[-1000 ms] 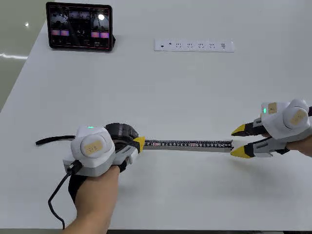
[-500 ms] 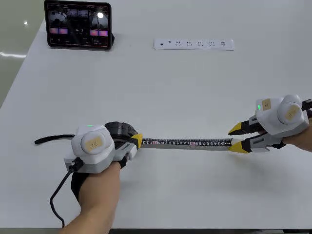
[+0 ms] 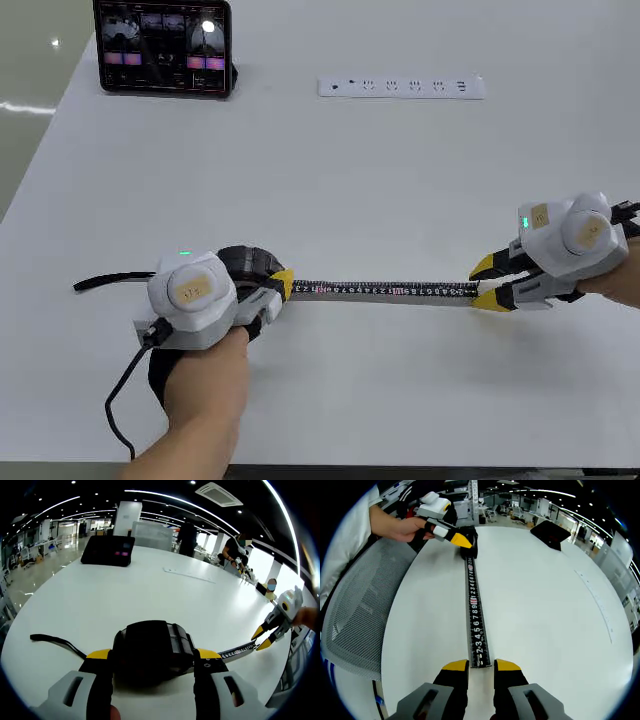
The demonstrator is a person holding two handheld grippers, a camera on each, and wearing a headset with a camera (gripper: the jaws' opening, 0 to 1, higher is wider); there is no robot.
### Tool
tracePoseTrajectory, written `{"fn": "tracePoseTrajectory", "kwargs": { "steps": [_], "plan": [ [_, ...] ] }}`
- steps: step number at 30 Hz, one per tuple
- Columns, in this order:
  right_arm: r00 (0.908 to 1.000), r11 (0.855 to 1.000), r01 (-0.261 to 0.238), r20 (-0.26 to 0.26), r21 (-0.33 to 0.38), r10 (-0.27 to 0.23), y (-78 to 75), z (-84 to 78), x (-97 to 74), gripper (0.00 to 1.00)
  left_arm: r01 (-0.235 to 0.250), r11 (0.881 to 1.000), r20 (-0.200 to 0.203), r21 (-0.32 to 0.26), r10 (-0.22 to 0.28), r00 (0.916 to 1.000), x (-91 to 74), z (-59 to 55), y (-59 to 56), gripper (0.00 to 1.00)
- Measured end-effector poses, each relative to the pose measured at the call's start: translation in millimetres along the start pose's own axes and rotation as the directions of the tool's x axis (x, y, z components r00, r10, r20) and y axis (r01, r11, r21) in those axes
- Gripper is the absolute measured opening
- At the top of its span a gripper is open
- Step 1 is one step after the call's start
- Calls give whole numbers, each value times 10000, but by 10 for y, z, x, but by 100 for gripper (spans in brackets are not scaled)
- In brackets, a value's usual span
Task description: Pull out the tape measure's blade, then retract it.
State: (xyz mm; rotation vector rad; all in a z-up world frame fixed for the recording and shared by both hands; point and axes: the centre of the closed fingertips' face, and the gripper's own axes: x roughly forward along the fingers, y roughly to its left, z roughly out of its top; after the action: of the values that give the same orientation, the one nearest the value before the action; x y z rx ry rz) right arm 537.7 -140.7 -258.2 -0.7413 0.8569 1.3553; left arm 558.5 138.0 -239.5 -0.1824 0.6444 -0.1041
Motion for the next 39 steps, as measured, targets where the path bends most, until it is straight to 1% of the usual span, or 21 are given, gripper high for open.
{"fn": "tracePoseTrajectory", "kwargs": {
  "steps": [3, 4, 6, 8, 15, 19, 26, 29, 35, 39],
  "plan": [
    [10000, 10000, 0, -79, -47, -1, -1, 2, 17, 16, 4, 10000, 4, 3, -4, 10000, -1, 1, 0, 61],
    [9998, 9999, 22, -209, -165, -25, 2, -8, 28, 15, 5, 10000, 1, 1, -5, 10000, -1, 1, -1, 61],
    [9994, 9997, -12, -337, -249, 4, 13, -27, 49, 14, 8, 10000, -19, -11, -8, 10000, -1, 0, 1, 61],
    [9990, 9993, 61, -445, -360, -77, -1, -48, 52, 13, 14, 10000, -47, -13, -14, 10000, -1, 0, 1, 61],
    [9989, 9992, 49, -461, -404, -68, -11, -44, 43, 12, 9, 10000, -73, -35, -9, 10000, 6, 3, 3, 62],
    [9989, 9994, 59, -465, -341, -75, -14, -40, 43, 12, 125, 9997, -170, -202, -129, 9998, 19, 8, 10, 62],
    [9989, 9995, 45, -464, -299, -59, -13, -37, 42, 12, 165, 9995, -155, -271, -169, 9997, 20, 3, 6, 62],
    [9989, 9998, 39, -470, -214, -49, -15, -36, 43, 12, 188, 9996, -181, -223, -192, 9997, 19, -1, 4, 61],
    [9982, 9994, 59, -592, -335, -79, -18, -44, 45, 11, 190, 9998, -188, -60, -192, 9996, 23, -4, 7, 60],
    [9980, 9992, 84, -617, -391, -108, -22, -43, 47, 11, 181, 9998, -312, 5, -180, 9993, 30, -11, 9, 59]
  ]
}}
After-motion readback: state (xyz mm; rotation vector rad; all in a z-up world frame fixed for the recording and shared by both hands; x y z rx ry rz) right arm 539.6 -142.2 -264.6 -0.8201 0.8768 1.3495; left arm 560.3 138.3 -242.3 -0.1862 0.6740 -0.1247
